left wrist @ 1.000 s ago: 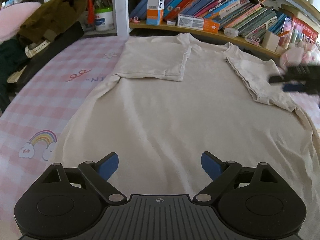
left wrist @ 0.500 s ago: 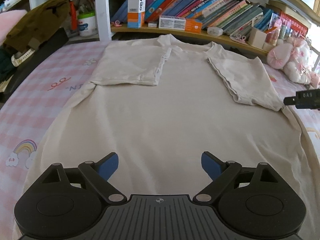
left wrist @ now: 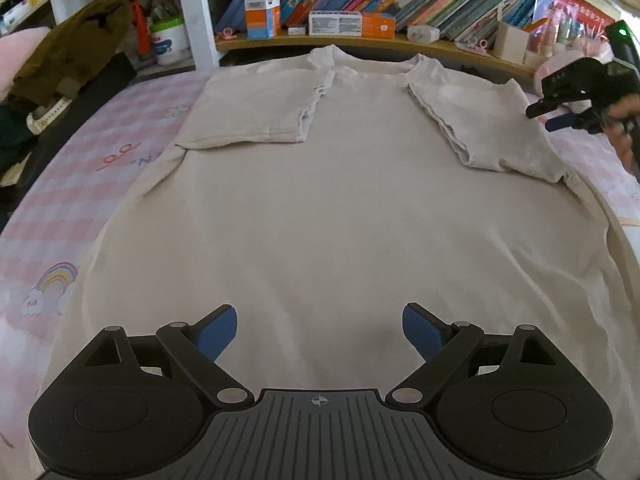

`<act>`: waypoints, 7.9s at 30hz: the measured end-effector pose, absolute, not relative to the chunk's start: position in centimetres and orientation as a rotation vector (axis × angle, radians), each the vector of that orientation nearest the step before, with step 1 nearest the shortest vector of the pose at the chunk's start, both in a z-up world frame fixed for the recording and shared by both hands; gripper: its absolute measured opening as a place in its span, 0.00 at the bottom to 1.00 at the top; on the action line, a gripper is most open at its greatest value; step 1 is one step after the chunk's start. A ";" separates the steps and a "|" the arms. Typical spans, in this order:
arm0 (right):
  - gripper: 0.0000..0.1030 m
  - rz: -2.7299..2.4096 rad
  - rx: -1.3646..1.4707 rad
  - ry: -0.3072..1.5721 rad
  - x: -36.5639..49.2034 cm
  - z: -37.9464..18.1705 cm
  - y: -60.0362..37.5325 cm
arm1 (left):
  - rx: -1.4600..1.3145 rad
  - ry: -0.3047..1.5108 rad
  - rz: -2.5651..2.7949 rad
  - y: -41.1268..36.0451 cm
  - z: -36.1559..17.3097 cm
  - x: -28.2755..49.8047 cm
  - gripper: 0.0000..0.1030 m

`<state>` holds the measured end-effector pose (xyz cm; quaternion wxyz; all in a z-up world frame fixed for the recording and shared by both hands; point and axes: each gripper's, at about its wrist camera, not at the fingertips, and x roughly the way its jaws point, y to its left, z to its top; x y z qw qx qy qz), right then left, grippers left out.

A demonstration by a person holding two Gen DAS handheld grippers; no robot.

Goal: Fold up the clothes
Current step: 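Move the open right gripper to the shirt side edge, then move both open grippers to the shirt hem, then close both grippers on the shirt hem, then lift the hem with both grippers and fold it over toward the collar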

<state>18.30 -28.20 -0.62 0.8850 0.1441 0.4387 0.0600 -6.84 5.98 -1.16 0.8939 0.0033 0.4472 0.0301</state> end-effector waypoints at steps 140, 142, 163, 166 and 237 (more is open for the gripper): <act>0.55 0.186 0.324 1.151 -22.1 -1.4 -29.8 | -0.308 0.967 -0.309 29.0 -2.7 -20.5 0.56; 0.55 0.198 0.301 1.169 -21.8 -1.5 -29.6 | -0.299 0.981 -0.317 28.9 -3.0 -20.1 0.55; 0.07 0.266 0.271 1.193 -21.2 -1.2 -29.0 | -0.346 0.994 -0.276 29.4 -2.8 -19.9 0.12; 0.07 0.260 0.275 1.177 -21.8 -0.3 -29.6 | -0.348 0.974 -0.284 29.6 -2.2 -20.5 0.12; 0.07 0.311 1.015 0.653 10.3 4.7 -38.6 | -1.013 0.497 -0.089 27.2 3.6 9.3 0.12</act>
